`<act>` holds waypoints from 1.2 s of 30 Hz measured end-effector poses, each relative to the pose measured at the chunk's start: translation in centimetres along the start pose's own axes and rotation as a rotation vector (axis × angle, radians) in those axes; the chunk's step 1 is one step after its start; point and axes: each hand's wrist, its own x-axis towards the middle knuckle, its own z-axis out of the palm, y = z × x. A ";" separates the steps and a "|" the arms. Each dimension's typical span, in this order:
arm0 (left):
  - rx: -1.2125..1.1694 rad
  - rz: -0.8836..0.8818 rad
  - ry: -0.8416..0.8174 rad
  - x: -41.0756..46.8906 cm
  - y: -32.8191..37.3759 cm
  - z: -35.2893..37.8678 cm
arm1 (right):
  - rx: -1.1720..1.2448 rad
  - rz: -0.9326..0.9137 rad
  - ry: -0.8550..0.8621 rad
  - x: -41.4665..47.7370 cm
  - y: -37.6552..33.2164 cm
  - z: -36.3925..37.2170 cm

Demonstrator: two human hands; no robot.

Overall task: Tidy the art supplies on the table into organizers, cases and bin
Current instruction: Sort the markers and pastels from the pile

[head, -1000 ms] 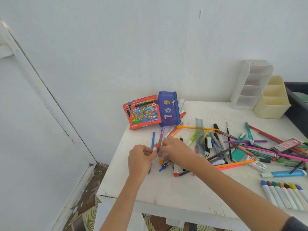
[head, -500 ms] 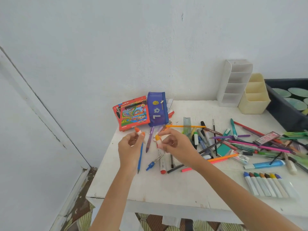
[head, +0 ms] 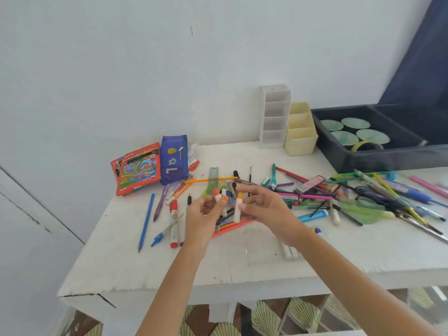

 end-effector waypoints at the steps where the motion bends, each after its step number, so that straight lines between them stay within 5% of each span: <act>1: -0.011 -0.011 -0.014 -0.6 0.0 1.1 | 0.019 0.007 0.007 -0.5 -0.2 -1.0; 9: 0.058 -0.067 -0.148 -4.2 -0.7 7.7 | -0.003 0.042 0.064 -4.0 -0.5 -8.0; 20: 0.287 0.044 -0.009 -6.3 -3.1 8.6 | -0.167 0.009 0.067 -5.0 2.1 -8.7; 28: 0.389 0.048 -0.166 -6.5 -3.9 7.8 | -0.680 -0.062 0.027 -4.4 3.6 -7.5; 32: 0.323 0.001 -0.164 -6.6 -3.6 7.8 | -1.081 -0.080 0.047 -3.8 4.0 -7.6; 36: 0.280 -0.023 -0.118 -6.6 -3.6 8.1 | -1.188 -0.091 0.054 -4.1 4.2 -7.3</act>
